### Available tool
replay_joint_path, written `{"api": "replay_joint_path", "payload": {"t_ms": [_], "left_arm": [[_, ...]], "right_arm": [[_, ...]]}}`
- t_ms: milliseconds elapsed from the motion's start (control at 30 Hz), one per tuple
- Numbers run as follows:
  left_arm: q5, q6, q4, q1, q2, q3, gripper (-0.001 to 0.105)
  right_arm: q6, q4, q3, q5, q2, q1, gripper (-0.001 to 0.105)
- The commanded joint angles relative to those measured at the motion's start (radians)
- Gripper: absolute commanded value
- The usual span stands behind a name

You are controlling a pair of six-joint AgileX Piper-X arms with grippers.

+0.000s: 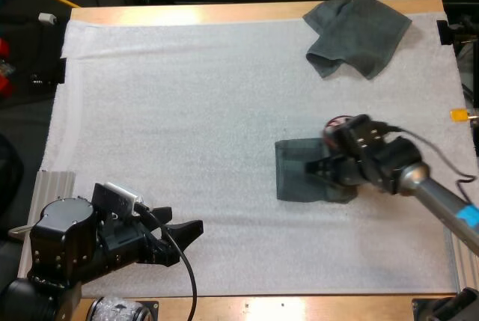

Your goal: Pick towel from pile, fold and stack

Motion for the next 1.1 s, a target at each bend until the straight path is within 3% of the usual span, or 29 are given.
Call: {"api": "replay_joint_path", "payload": {"t_ms": [0,167,300,400,533,567,767,1067], "left_arm": [[0.022,-0.001,0.000,0.000,-0.002,-0.001,0.070],[0.029,-0.001,0.000,0.000,-0.002,-0.001,0.070],[0.029,-0.001,0.000,0.000,-0.002,-0.001,0.070],[0.029,-0.001,0.000,0.000,-0.002,-0.001,0.070],[0.042,-0.001,0.000,0.000,-0.002,-0.001,0.070],[0.043,-0.001,0.000,0.000,-0.002,-0.001,0.070],[0.043,0.008,0.000,0.000,-0.002,-0.001,0.070],[0.043,0.031,0.000,0.000,-0.002,-0.001,0.070]], "right_arm": [[0.029,-0.033,-0.008,-0.021,0.008,0.012,0.000],[0.112,-0.117,-0.008,-0.029,0.054,0.040,0.000],[0.132,-0.179,-0.008,-0.098,0.090,0.040,0.002],[0.138,-0.206,-0.008,-0.137,0.114,0.040,0.021],[0.152,-0.209,-0.008,-0.179,0.129,0.040,0.058],[0.152,-0.209,-0.008,-0.188,0.129,0.040,0.061],[0.152,-0.215,-0.010,-0.250,0.124,0.053,0.063],[0.181,-0.260,-0.010,-0.247,0.172,0.137,0.063]]}}
